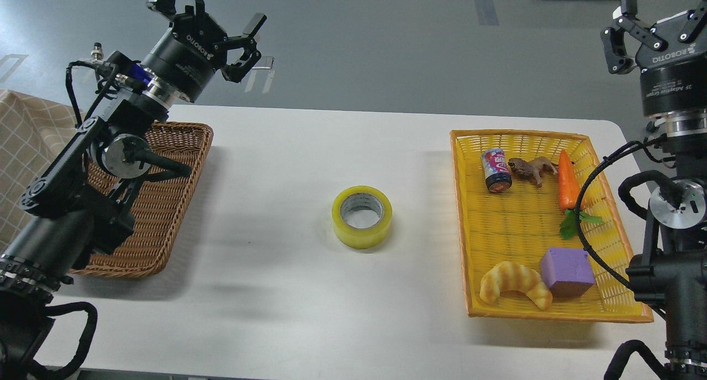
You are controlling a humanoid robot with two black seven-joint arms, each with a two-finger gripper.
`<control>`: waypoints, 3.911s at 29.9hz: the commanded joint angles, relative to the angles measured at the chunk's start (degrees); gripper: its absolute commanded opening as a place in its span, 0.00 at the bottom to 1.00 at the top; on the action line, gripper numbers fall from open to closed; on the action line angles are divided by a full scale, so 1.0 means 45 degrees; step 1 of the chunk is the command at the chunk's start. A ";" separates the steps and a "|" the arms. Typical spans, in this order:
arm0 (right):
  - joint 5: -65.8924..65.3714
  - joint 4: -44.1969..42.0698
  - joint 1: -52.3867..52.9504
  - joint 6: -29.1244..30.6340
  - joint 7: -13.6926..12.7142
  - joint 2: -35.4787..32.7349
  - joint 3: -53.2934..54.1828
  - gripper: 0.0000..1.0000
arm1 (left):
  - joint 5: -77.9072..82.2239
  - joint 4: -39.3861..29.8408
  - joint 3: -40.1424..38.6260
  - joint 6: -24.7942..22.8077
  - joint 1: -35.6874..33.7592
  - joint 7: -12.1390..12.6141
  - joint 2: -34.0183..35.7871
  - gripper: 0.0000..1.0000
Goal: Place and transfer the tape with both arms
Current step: 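Raise the right gripper away from the tape roll, then reach the left gripper toward the tape roll on the table, then close the left gripper on the tape roll's rim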
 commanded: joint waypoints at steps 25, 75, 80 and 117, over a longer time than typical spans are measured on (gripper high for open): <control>0.2804 -0.1493 -0.1000 -0.0003 -0.0002 -0.0743 -0.0034 1.00 | 1.0440 -0.2886 0.4262 0.0001 -0.0665 0.0026 0.2015 0.98; 0.2804 -0.1865 -0.1176 -0.0003 -0.0002 -0.0762 -0.0015 1.00 | 1.8103 -0.2067 0.7993 0.0001 -0.0821 0.3386 -0.0621 0.97; 0.2824 -0.1865 -0.1273 -0.0003 0.0018 -0.0762 0.0005 1.00 | 1.8122 -0.1813 0.8228 0.0001 -0.0841 0.3366 -0.0738 0.93; 0.2824 -0.1787 -0.1391 -0.0003 0.0076 -0.0821 0.0063 0.99 | 1.9275 -0.0738 0.8892 0.0001 -0.2323 0.3640 -0.1189 0.00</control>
